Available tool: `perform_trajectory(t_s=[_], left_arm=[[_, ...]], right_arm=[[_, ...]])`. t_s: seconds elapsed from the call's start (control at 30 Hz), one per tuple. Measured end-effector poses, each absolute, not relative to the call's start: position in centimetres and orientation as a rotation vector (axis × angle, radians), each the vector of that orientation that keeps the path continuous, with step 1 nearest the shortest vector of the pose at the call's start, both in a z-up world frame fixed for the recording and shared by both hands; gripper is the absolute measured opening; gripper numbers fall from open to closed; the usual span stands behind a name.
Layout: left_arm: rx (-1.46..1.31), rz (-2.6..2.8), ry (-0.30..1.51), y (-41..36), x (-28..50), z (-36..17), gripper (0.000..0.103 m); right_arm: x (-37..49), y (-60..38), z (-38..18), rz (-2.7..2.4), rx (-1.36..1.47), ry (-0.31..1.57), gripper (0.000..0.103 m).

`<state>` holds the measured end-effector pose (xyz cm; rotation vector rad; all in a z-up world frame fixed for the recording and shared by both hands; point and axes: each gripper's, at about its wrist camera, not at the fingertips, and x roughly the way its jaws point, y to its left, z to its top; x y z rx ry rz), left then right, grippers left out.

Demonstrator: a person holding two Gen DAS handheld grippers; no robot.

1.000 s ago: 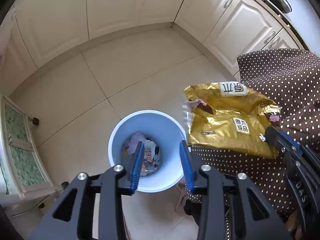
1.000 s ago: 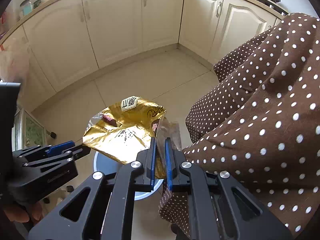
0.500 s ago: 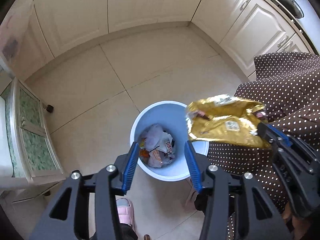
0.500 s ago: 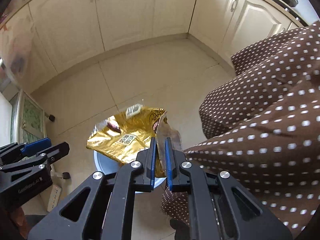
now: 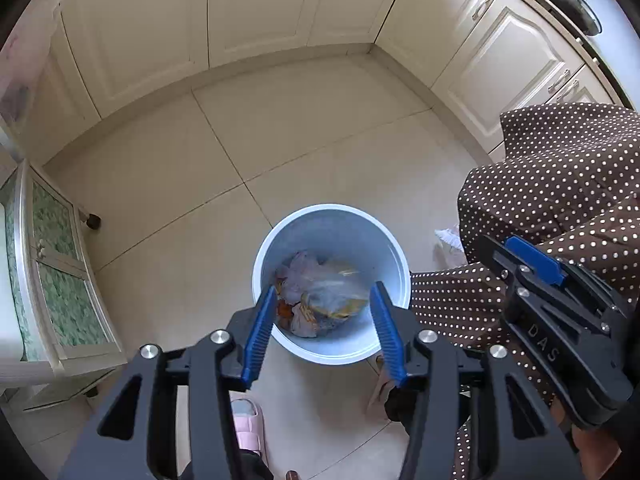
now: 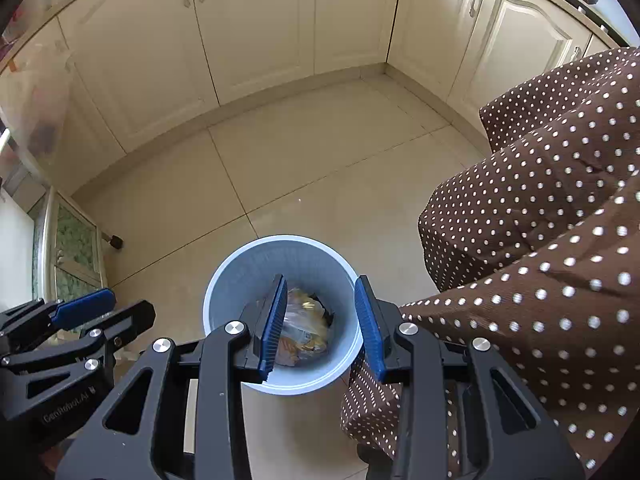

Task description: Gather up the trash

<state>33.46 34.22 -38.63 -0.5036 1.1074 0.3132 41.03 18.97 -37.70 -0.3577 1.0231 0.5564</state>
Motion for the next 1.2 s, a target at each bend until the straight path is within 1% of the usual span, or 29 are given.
perform_trajectory(t_s=[0.07,0.13,0.17,0.27,0.33,0.4,0.57,0.77,0.9,1.03,1.13,1.17,1.2], left_arm=[[-0.486,0.306,1.101,33.8,33.2,-37.8,0.048],[-0.460,0.295,1.092,33.2,33.0,-36.9,0.049],[-0.446,0.283,1.085,32.9,32.8,-36.2,0.050],[-0.417,0.261,1.052,31.9,31.7,-34.0,0.057],[-0.405,0.253,1.031,31.3,31.1,-32.7,0.058],[-0.391,0.237,0.994,30.4,29.7,-30.8,0.060],[-0.372,0.191,0.914,28.2,26.3,-26.4,0.060],[-0.308,0.113,0.810,24.4,22.1,-20.8,0.061],[-0.245,0.079,0.734,21.2,19.6,-17.2,0.062],[-0.199,0.046,0.656,18.3,17.2,-14.0,0.062],[-0.158,0.030,0.594,15.8,15.2,-11.7,0.067],[-0.145,0.022,0.575,15.1,14.6,-11.0,0.070],[-0.135,0.017,0.555,14.3,14.0,-10.4,0.070]], right_arm=[[40.5,18.5,-37.0,0.560,-0.356,1.017,0.034],[39.8,17.9,-35.8,0.555,-0.355,1.007,0.038],[39.4,17.6,-35.3,0.555,-0.354,1.003,0.041],[37.7,16.6,-33.3,0.554,-0.365,0.979,0.043],[36.3,15.7,-31.4,0.554,-0.368,0.949,0.047],[34.7,14.8,-29.2,0.548,-0.373,0.912,0.052],[30.9,12.0,-23.9,0.512,-0.402,0.817,0.064],[25.4,6.7,-18.8,0.531,-0.374,0.753,0.072],[21.6,3.4,-16.0,0.479,-0.368,0.677,0.075],[18.7,-0.2,-13.4,0.418,-0.334,0.607,0.076],[17.2,-3.0,-11.6,0.372,-0.295,0.554,0.077],[16.3,-4.1,-10.9,0.349,-0.283,0.528,0.081],[15.7,-4.6,-10.5,0.335,-0.274,0.512,0.081]])
